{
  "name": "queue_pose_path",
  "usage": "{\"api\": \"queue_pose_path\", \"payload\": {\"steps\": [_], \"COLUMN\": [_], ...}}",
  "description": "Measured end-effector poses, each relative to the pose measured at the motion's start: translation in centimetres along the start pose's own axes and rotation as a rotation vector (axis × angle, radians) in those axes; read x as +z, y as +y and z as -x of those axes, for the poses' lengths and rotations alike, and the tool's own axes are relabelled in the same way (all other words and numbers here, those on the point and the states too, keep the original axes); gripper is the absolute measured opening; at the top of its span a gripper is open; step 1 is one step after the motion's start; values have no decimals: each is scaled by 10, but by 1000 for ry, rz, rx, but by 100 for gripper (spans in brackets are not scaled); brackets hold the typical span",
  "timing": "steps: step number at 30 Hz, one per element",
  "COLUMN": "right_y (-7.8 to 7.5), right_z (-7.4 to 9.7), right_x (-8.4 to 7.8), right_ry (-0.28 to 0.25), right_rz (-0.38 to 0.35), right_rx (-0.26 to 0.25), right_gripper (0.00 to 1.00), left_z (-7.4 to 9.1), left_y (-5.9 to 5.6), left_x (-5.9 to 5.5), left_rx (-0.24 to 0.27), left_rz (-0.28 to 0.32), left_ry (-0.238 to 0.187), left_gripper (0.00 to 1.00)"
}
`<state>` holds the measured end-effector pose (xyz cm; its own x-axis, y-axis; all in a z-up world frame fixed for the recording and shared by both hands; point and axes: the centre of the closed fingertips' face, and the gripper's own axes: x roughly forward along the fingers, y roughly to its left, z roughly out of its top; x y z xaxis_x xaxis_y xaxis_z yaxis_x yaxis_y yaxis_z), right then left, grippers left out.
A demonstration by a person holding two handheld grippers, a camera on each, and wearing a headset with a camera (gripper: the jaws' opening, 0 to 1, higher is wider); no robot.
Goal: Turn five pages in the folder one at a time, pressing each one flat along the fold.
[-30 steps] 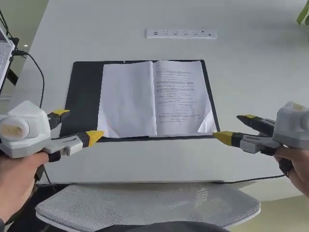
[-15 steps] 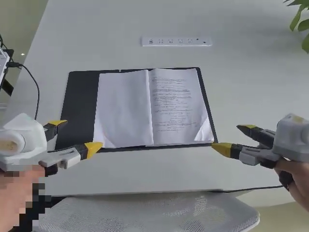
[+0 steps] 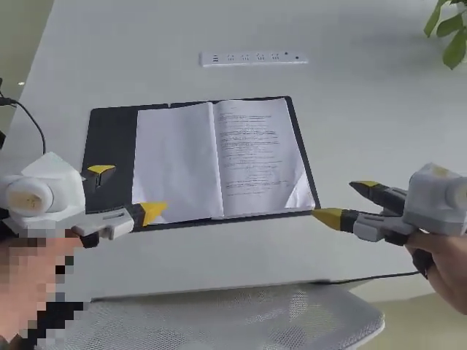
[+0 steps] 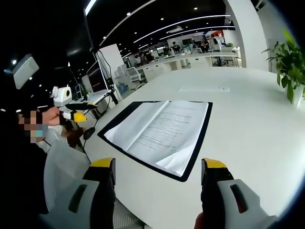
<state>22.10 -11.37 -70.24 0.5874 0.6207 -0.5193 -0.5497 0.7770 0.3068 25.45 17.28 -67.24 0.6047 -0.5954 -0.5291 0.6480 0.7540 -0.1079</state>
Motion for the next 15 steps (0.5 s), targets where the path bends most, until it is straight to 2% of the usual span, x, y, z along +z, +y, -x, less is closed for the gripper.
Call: {"api": "queue_pose_path", "payload": {"steps": [7, 15], "right_y": [1, -2], "right_z": [0, 9], "right_x": [2, -1], "right_ry": [1, 0], "right_rz": [3, -6], "right_rx": [3, -12], "right_gripper": [71, 72], "left_z": [-18, -47], "left_y": [-12, -41], "left_x": [14, 31], "left_rx": [-40, -111], "left_rz": [-23, -40], "left_ry": [-9, -27], "left_gripper": [69, 69]}}
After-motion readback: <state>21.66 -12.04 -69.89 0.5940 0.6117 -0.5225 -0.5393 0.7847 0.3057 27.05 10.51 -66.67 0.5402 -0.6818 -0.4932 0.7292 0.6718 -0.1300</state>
